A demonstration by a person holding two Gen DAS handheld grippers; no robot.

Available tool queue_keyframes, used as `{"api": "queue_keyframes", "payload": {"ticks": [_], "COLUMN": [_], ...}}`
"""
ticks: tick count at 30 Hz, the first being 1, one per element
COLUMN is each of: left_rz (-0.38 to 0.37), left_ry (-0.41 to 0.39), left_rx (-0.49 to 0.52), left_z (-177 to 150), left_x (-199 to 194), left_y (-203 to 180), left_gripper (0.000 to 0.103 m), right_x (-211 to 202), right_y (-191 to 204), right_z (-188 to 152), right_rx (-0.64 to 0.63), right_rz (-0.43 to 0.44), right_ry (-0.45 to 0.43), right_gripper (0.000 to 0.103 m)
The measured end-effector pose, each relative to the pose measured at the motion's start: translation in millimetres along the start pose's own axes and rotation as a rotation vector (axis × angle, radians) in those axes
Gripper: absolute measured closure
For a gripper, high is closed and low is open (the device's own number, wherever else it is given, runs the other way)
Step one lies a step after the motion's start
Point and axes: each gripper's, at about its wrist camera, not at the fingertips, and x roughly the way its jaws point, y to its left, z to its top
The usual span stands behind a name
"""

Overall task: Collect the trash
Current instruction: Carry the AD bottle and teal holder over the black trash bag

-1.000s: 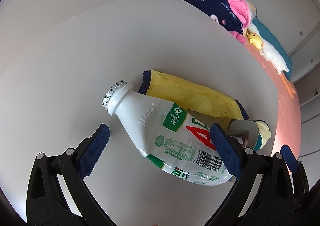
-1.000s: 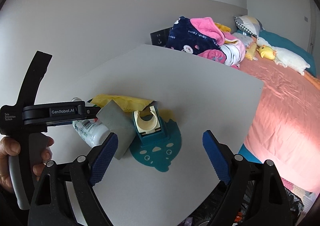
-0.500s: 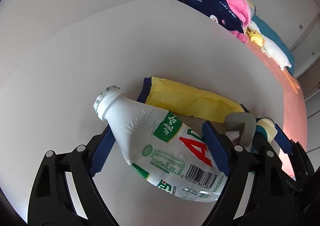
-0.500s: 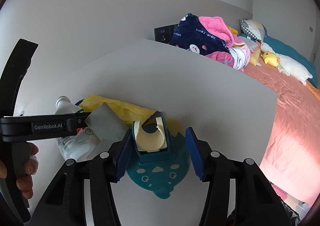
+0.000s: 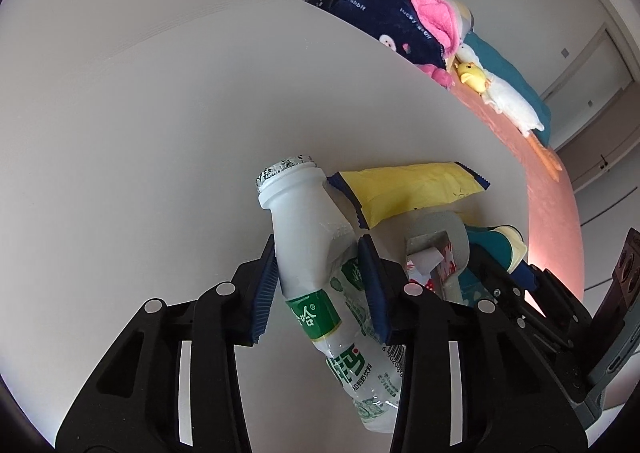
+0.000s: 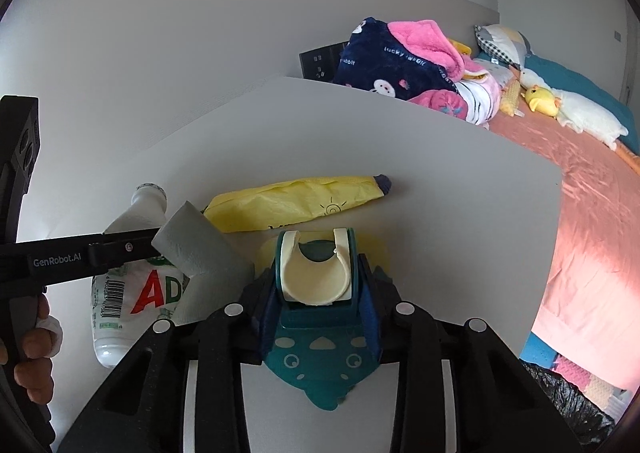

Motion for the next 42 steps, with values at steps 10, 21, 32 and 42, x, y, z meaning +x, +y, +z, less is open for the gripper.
{"api": "queue_keyframes", "payload": {"ticks": [10, 21, 32, 42], "left_rz": [-0.006, -0.029, -0.06, -0.09], "left_ry": [-0.013, -0.021, -0.039, -0.076], "left_rx": [0.014, 0.054, 0.133, 0.17], "left_z": [-11.1, -33.5, -59.7, -75.0], "left_x": [-12.0, -35.2, -59.1, -88.1], "left_y": [-7.5, -24.8, -52.2, -75.9], "left_gripper": [0.065, 0.066, 0.073, 0.074], "right_x": [-29.2, -68.6, -111.8, -153.0], "right_y": [-10.6, -19.4, -20.8, -30.3], "right_z": [-7.0, -22.8, -41.4, -54.3], "right_rx": [0.024, 0.061, 0.08, 0.103], "right_rz": [-0.011, -0.019, -0.034, -0.056], "right_ry": [-0.014, -0.051, -0.093, -0.145], "right_gripper": [0.067, 0.067, 0.067, 0.067]}}
